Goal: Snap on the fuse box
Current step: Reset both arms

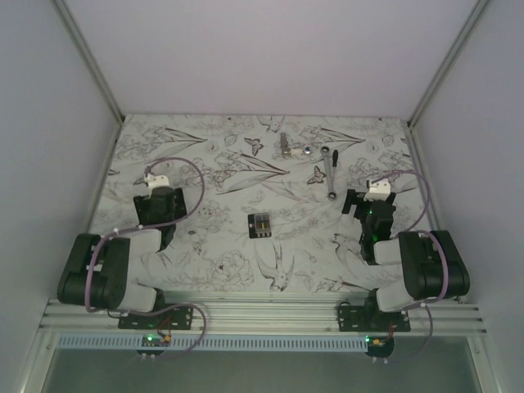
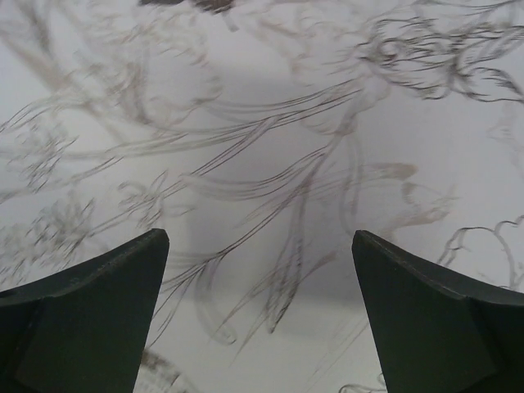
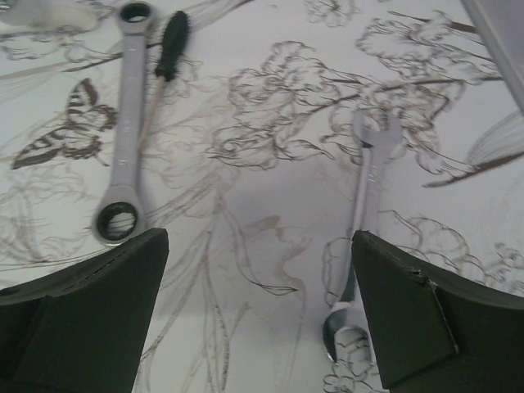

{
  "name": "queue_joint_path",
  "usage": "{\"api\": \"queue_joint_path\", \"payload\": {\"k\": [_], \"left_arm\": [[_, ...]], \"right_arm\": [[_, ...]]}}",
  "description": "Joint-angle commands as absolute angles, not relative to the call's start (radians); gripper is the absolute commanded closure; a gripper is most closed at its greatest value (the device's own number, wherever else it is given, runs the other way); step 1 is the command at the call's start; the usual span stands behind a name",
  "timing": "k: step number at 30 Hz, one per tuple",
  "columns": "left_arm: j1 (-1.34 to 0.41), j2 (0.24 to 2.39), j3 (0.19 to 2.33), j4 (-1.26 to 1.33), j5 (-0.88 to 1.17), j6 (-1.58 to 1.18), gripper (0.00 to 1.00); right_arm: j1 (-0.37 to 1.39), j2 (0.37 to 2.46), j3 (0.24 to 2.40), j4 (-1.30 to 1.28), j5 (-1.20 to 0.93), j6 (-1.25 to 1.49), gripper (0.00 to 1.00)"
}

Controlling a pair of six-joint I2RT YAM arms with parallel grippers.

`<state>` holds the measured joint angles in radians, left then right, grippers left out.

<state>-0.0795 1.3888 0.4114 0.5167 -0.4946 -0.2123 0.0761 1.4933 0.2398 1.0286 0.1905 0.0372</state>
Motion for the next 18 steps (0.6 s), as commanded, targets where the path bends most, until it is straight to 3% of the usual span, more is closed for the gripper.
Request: {"api": "queue_joint_path", "payload": {"k": [1,5,18], "left_arm": [[-0.093,1.451,0.377,0.795,-0.316,-0.055,0.0],[-0.075,1.53,0.348,0.924,-0.25,-0.041,0.0],[-0.047,1.506,0.37,0.847,-0.196,-0.059,0.0]], "right_arm": [[0.058,1.503,0.26,1.126,0.05,0.022,0.0],[0.055,1.5,0.261,1.118,0.048,0.023,0.0],[0.056,1.499,0.262,1.117,0.048,0.022,0.0]]}}
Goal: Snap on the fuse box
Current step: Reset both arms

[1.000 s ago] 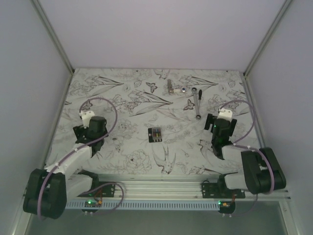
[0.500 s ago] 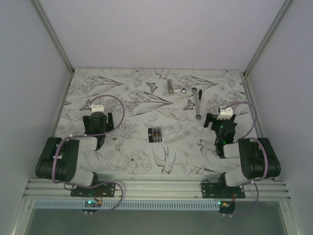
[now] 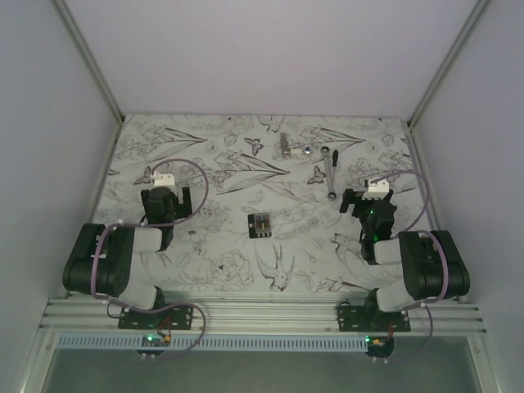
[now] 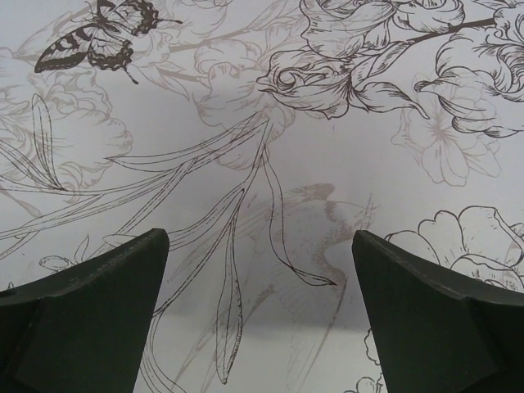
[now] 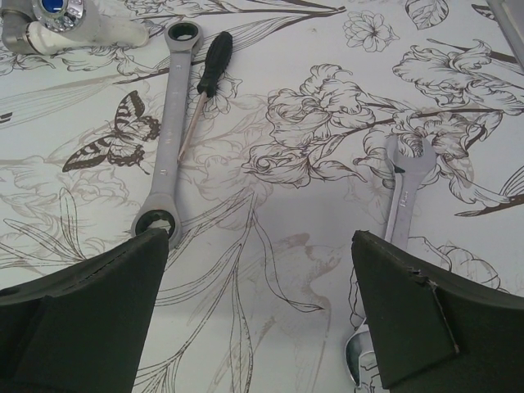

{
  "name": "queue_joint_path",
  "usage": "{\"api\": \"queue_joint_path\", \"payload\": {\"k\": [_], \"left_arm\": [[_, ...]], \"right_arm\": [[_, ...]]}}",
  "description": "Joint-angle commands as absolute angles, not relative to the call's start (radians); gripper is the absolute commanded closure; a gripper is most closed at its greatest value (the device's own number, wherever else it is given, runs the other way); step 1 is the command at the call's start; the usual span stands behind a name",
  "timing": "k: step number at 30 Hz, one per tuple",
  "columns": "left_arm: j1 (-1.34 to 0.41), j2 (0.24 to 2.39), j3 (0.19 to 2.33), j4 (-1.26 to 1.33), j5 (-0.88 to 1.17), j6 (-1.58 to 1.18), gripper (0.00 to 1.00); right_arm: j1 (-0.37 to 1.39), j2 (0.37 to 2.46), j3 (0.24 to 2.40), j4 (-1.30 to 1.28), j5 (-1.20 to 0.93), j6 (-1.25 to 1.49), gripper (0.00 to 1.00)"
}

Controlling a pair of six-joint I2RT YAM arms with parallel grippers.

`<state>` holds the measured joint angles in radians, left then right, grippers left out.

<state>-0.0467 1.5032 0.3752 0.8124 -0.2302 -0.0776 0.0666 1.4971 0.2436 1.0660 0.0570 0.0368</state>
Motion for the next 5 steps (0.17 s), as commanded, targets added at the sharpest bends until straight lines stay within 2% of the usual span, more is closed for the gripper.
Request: {"api": "queue_joint_path", "payload": {"k": [1,5], "left_arm": [[-0.048,1.506,0.371,0.847,-0.197,-0.059,0.0],[-0.047,1.507,0.371,0.845,-0.196,-0.059,0.0]], "right_arm": [[0.056,1.497,0.262,1.117,0.048,0.023,0.0],[0.056,1.498,0.262,1.117,0.048,0.023,0.0]]}}
